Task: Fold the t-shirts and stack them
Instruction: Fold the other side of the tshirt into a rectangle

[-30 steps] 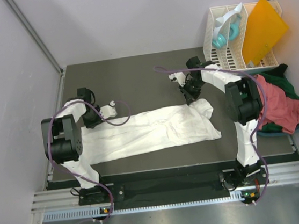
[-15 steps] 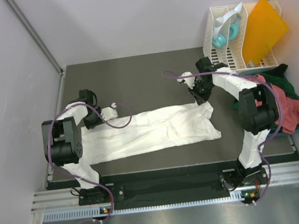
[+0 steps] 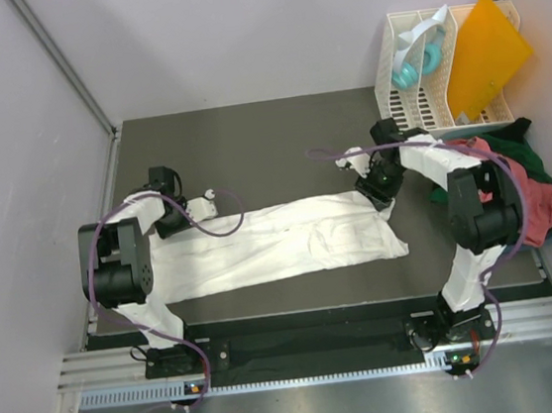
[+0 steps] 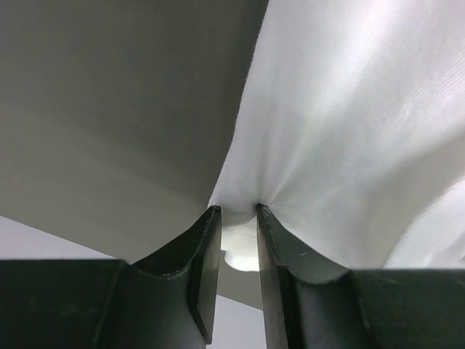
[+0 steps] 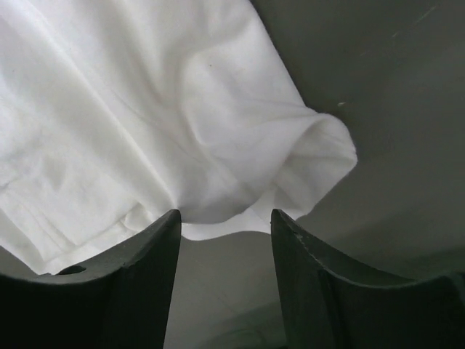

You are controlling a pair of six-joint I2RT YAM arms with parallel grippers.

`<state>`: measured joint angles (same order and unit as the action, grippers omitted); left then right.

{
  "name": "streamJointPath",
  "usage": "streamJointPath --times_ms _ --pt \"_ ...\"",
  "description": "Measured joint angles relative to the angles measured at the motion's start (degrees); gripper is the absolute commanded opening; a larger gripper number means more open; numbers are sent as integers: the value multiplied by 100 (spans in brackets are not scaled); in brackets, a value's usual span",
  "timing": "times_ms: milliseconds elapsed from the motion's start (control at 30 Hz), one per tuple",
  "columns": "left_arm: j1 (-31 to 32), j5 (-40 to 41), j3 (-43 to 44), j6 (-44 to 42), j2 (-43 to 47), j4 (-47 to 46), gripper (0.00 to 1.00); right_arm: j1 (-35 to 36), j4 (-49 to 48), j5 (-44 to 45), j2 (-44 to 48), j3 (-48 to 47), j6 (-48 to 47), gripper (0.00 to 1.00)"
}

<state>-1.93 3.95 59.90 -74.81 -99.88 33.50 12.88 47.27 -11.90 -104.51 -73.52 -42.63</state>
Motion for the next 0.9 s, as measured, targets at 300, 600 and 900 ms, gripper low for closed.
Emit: streamJointPath --times_ms 300,600,900 --pt "0 234 -195 144 105 -308 34 -2 83 -37 874 2 -131 49" --pt "-17 407 -205 295 103 -361 35 691 13 -105 2568 1641 -815 43" --pt "26 474 -205 457 103 -363 35 1744 -487 201 2667 2815 -984 43"
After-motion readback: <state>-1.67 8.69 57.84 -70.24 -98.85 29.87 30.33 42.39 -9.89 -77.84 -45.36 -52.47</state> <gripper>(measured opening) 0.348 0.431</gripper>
